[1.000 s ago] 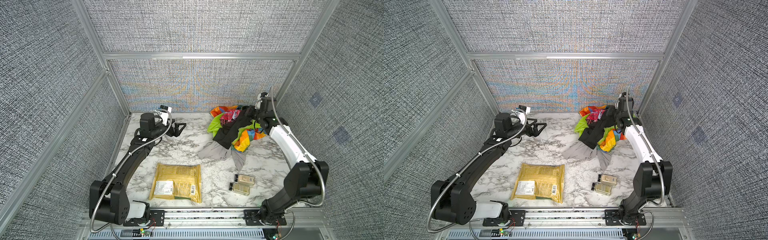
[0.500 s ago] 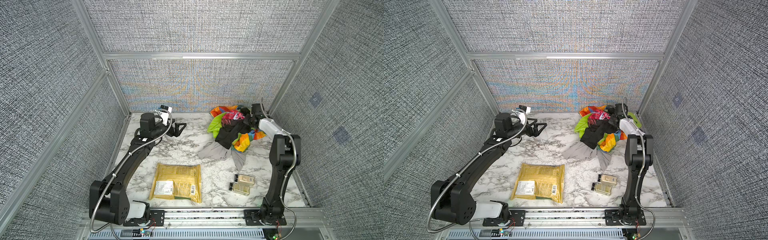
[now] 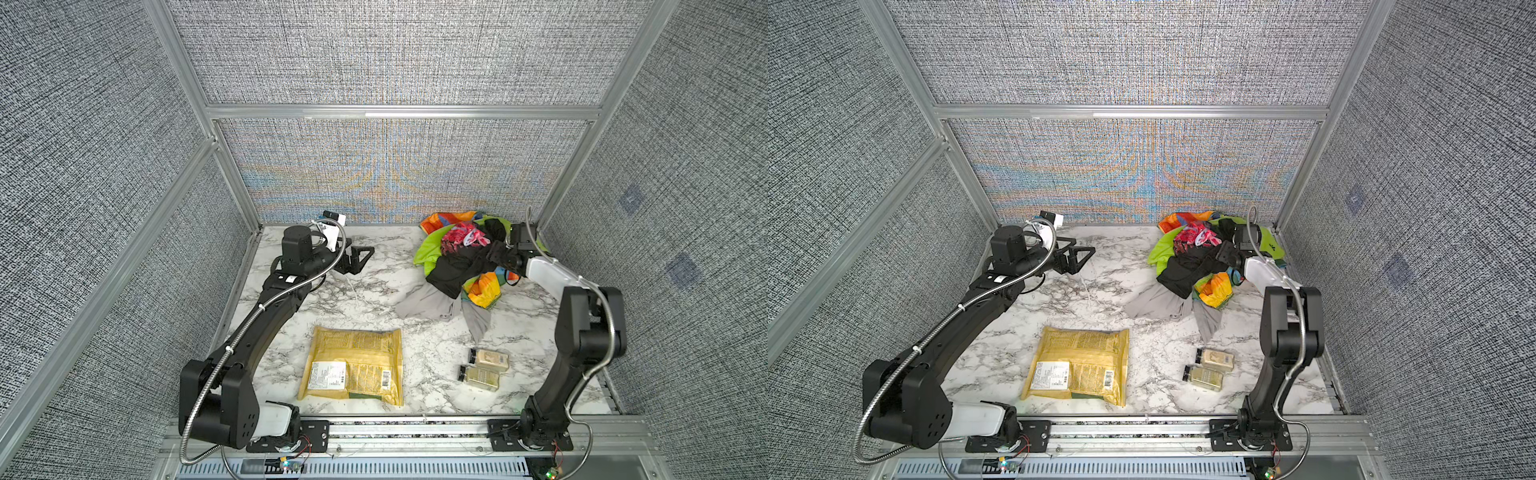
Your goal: Pick out a specific cloth from the pile
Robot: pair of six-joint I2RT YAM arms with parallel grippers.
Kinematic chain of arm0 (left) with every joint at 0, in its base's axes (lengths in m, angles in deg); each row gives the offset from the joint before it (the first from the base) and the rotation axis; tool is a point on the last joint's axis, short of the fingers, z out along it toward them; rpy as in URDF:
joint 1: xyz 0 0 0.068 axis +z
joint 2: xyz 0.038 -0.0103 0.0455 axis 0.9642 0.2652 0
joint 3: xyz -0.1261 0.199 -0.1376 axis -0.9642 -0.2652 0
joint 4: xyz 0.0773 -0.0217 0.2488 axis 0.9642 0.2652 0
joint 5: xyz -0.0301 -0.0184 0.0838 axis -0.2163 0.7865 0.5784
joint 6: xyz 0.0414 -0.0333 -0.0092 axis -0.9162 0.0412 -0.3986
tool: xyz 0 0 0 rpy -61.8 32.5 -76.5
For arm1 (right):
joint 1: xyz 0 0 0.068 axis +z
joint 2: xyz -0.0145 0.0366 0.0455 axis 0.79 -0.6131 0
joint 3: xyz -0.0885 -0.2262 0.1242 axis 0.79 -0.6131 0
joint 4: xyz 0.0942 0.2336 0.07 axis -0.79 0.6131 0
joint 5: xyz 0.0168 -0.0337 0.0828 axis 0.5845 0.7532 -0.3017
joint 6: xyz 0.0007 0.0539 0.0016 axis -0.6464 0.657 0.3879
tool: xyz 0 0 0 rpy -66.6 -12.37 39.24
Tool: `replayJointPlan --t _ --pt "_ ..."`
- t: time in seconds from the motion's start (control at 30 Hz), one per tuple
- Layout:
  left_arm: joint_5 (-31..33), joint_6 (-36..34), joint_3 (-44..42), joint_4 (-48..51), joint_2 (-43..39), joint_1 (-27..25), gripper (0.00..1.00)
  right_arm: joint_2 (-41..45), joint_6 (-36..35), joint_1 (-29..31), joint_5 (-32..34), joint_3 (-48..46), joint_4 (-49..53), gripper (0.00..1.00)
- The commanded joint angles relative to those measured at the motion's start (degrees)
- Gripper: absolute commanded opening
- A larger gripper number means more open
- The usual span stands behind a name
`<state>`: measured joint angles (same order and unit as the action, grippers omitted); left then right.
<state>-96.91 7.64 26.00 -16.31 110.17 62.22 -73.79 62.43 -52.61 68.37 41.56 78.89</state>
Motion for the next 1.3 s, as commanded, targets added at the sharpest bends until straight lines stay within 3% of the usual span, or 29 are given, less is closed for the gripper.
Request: replayJointPlan --t 0.0,0.13,0.3,0.53,0.7,0.87,1.03,1.13,1.27 --pt "-0.6 -0.6 0.6 -0.2 0.4 -0.1 0.99 7.1 -1.6 0.4 -3.7 -4.9 -1.8 0.77" --pt "-1.4 -1.2 1.0 0.5 0.9 -0.1 0.99 17.9 -2.0 4.2 -4.6 -14.0 -3.2 0.80" --pt "-2.2 -1.5 1.0 0.5 1.2 -0.1 0.99 28.7 -2.1 13.2 -2.5 -23.1 -2.7 0.79" --pt "-2.7 -1.6 1.1 0.5 2.1 -0.6 0.98 33.7 -1.0 22.4 -4.0 -29.2 -3.2 0.80" --pt "-1.2 -2.4 1.4 1.6 3.7 -2.6 0.90 35.7 -1.0 27.0 -4.3 -31.8 -3.4 0.80" --pt "3.4 -4.5 2.7 4.8 7.0 -6.6 0.85 39.3 -0.9 28.7 -3.2 -34.1 -1.6 0.80" --pt "8.5 -7.4 5.6 10.3 13.5 -12.3 0.75 44.8 -1.2 28.7 2.7 -36.0 2.7 0.79" --pt "12.5 -9.2 7.6 13.8 18.2 -16.8 0.75 48.2 -1.7 28.7 6.9 -36.5 6.5 0.80" --pt "17.6 -10.9 10.5 16.9 23.9 -22.3 0.79 53.5 0.8 28.6 14.3 -38.8 9.7 0.89"
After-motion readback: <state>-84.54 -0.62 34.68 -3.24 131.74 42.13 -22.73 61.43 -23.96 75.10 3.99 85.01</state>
